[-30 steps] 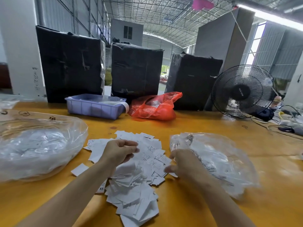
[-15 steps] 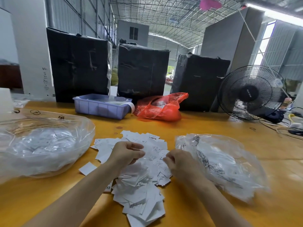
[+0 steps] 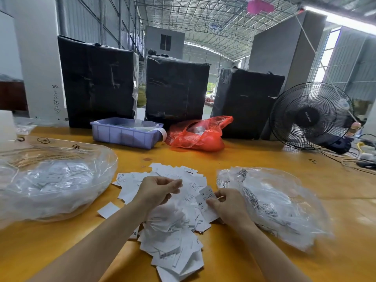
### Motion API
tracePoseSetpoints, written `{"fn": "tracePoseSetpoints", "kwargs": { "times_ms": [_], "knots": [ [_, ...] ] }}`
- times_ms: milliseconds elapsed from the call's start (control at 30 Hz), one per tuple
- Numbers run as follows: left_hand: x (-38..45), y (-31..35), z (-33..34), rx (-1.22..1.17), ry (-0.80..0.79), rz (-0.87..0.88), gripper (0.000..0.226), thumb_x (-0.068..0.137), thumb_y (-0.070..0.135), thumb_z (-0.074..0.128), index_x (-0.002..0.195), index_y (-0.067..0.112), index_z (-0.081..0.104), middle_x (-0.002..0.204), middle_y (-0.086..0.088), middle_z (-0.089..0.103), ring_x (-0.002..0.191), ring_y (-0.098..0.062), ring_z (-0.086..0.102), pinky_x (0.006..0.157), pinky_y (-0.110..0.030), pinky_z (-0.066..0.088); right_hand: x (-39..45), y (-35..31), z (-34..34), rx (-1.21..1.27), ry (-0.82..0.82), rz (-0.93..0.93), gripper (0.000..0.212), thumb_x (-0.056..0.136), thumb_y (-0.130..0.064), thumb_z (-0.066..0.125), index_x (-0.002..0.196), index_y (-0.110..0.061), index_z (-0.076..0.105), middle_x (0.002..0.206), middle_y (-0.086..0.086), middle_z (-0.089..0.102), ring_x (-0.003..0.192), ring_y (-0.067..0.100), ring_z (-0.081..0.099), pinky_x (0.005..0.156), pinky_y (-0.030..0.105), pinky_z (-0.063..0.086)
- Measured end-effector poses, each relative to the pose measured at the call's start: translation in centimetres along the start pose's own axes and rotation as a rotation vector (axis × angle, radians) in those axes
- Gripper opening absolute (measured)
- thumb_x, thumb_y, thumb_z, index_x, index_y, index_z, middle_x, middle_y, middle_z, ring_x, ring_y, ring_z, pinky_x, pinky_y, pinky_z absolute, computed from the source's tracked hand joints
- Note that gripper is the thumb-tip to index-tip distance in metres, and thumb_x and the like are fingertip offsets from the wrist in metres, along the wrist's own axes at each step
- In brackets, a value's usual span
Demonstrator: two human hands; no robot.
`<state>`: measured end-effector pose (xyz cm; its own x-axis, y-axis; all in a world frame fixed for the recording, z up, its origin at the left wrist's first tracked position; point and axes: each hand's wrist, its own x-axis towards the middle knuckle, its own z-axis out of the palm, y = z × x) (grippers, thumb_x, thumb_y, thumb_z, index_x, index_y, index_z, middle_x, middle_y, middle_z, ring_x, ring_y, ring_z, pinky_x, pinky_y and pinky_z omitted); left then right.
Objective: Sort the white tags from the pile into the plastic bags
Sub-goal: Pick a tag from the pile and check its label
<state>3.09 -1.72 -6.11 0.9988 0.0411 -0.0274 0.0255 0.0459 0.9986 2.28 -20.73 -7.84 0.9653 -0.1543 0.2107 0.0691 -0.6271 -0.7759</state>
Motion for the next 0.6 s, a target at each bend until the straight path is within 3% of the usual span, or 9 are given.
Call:
{"fn": "tracePoseSetpoints", "kwargs": {
  "times_ms": [33,100,167,267,333,400,467,533,600],
  "knots": [
    [0.0,0.0,0.1,0.001,-0.002,-0.004,0.013,0.077,0.022,0.076,0.073,0.009,0.074,0.062,0.000,0.071,0.041,-0.002,0.049,0.044,-0.014,0.042,0.1,0.1,0.0,-0.022,0.007,-0.017,0.012,0.085,-0.020,0.069,0.073,-0.017,0.067,0.076,0.003,0.067,0.070,0.017,0.065,0.064,0.033,0.056],
    [-0.1,0.0,0.1,0.017,-0.005,-0.011,0.012,0.077,0.022,0.075,0.074,0.010,0.073,0.064,0.001,0.072,0.047,-0.004,0.052,0.047,-0.015,0.045,-0.1,0.1,0.2,-0.167,0.008,-0.102,0.015,0.087,-0.023,0.066,0.080,-0.013,0.073,0.065,-0.003,0.063,0.056,0.009,0.054,0.049,0.013,0.041],
    [-0.2,0.0,0.2,0.033,-0.008,-0.016,0.010,0.077,0.020,0.075,0.074,0.011,0.073,0.066,0.003,0.073,0.054,-0.007,0.055,0.051,-0.016,0.047,-0.5,-0.1,0.4,-0.251,0.026,-0.200,0.017,0.089,-0.022,0.064,0.086,-0.010,0.076,0.064,-0.008,0.057,0.057,0.007,0.049,0.051,0.013,0.036],
    [-0.3,0.0,0.1,0.035,-0.016,-0.008,0.006,0.076,0.014,0.075,0.073,0.009,0.073,0.066,0.001,0.073,0.058,-0.009,0.057,0.052,-0.017,0.047,-0.7,-0.6,0.3,-0.140,0.142,-0.302,0.015,0.088,-0.009,0.063,0.081,-0.001,0.074,0.076,0.007,0.068,0.074,0.020,0.061,0.065,0.028,0.046],
    [-0.3,0.1,0.0,0.039,-0.023,-0.001,0.005,0.075,0.013,0.076,0.073,0.008,0.073,0.067,0.000,0.073,0.058,-0.008,0.057,0.050,-0.016,0.046,-0.8,-1.2,0.1,0.003,0.222,-0.315,0.013,0.088,-0.005,0.061,0.081,-0.002,0.072,0.071,0.010,0.068,0.066,0.021,0.062,0.058,0.034,0.047],
    [-0.3,0.3,0.0,0.029,-0.043,-0.005,0.005,0.073,0.012,0.077,0.073,0.008,0.074,0.067,-0.002,0.073,0.056,-0.007,0.057,0.049,-0.015,0.045,-1.1,-1.8,-0.3,0.166,0.231,-0.295,0.016,0.090,-0.004,0.059,0.101,-0.012,0.067,0.077,0.010,0.069,0.065,0.020,0.066,0.055,0.028,0.054],
    [-0.4,0.5,0.0,0.009,-0.072,-0.014,0.004,0.070,0.011,0.078,0.070,0.009,0.075,0.068,-0.004,0.073,0.053,-0.006,0.055,0.047,-0.014,0.043,-1.4,-2.1,-0.6,0.299,0.202,-0.270,0.026,0.091,-0.002,0.056,0.111,-0.018,0.062,0.077,0.012,0.068,0.063,0.018,0.068,0.058,0.033,0.058],
    [-0.6,0.6,0.1,-0.015,-0.101,-0.026,0.004,0.067,0.012,0.079,0.065,0.011,0.075,0.068,-0.005,0.073,0.050,-0.005,0.054,0.045,-0.013,0.041,-1.5,-2.2,-0.8,0.315,0.191,-0.246,0.023,0.089,0.001,0.055,0.099,-0.014,0.069,0.074,0.008,0.069,0.065,0.020,0.069,0.061,0.038,0.058],
    [-0.8,0.8,0.2,-0.036,-0.134,-0.035,0.007,0.060,0.016,0.079,0.062,0.011,0.075,0.069,-0.005,0.073,0.049,-0.005,0.054,0.045,-0.014,0.041,-1.6,-2.4,-0.7,0.333,0.131,-0.215,0.016,0.088,-0.004,0.058,0.088,-0.015,0.071,0.075,0.008,0.070,0.070,0.022,0.069,0.061,0.035,0.053]
  ]
}}
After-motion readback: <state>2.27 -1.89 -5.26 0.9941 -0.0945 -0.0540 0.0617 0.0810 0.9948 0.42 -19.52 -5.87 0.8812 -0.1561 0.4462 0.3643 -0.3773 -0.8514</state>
